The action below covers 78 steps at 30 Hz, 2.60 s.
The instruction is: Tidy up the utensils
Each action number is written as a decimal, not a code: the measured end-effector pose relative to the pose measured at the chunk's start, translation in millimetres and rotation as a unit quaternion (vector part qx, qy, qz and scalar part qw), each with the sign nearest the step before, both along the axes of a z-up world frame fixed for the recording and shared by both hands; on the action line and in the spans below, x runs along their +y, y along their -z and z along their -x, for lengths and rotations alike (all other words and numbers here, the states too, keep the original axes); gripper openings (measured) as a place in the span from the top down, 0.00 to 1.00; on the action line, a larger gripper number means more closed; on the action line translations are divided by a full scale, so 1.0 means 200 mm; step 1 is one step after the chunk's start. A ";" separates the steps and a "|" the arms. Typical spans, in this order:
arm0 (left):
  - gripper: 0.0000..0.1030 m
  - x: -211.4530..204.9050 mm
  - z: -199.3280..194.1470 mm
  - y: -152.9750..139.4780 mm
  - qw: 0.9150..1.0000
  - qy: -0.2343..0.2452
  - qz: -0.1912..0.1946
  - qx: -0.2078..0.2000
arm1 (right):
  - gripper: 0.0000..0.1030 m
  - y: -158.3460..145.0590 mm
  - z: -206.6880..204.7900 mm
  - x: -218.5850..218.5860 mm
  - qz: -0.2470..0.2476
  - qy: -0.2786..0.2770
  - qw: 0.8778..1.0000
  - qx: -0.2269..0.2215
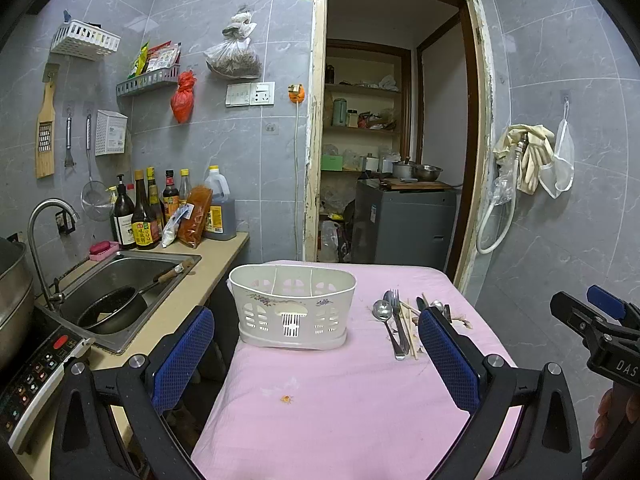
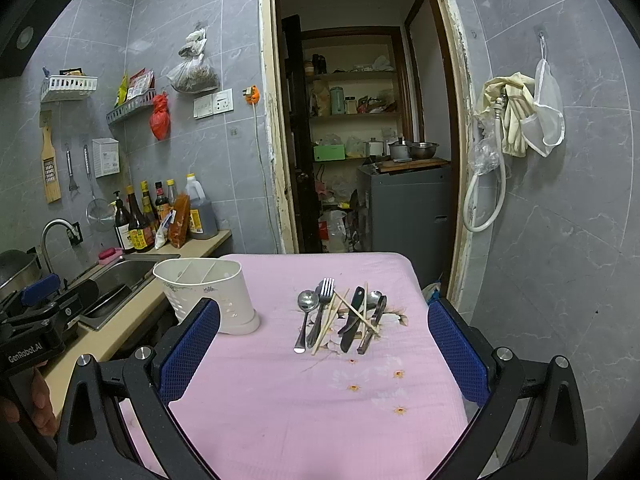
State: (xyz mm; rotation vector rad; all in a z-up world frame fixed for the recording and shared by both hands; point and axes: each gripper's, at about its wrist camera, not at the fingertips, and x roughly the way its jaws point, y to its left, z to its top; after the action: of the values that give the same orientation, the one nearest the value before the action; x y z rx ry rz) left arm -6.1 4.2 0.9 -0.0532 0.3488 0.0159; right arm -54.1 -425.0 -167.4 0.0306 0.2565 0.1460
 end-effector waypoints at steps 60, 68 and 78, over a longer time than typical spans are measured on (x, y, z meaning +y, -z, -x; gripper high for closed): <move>0.00 -0.01 -0.14 -0.05 0.999 0.039 -0.009 -0.023 | 0.01 -0.09 0.02 0.08 0.015 0.030 0.999 -0.021; 0.00 -0.09 -0.27 -0.07 0.997 0.066 -0.014 -0.036 | 0.01 -0.18 -0.09 0.01 0.017 0.046 0.998 -0.030; 0.00 -0.30 -0.52 -0.03 0.994 0.099 -0.026 -0.028 | 0.01 -0.17 -0.37 -0.16 0.015 0.041 0.999 -0.006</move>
State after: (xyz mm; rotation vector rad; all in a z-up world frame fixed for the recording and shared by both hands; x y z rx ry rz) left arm 97.6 -56.8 7.5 0.0337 0.2953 -0.1731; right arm 20.1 -456.7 -133.1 0.0098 0.2460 0.0601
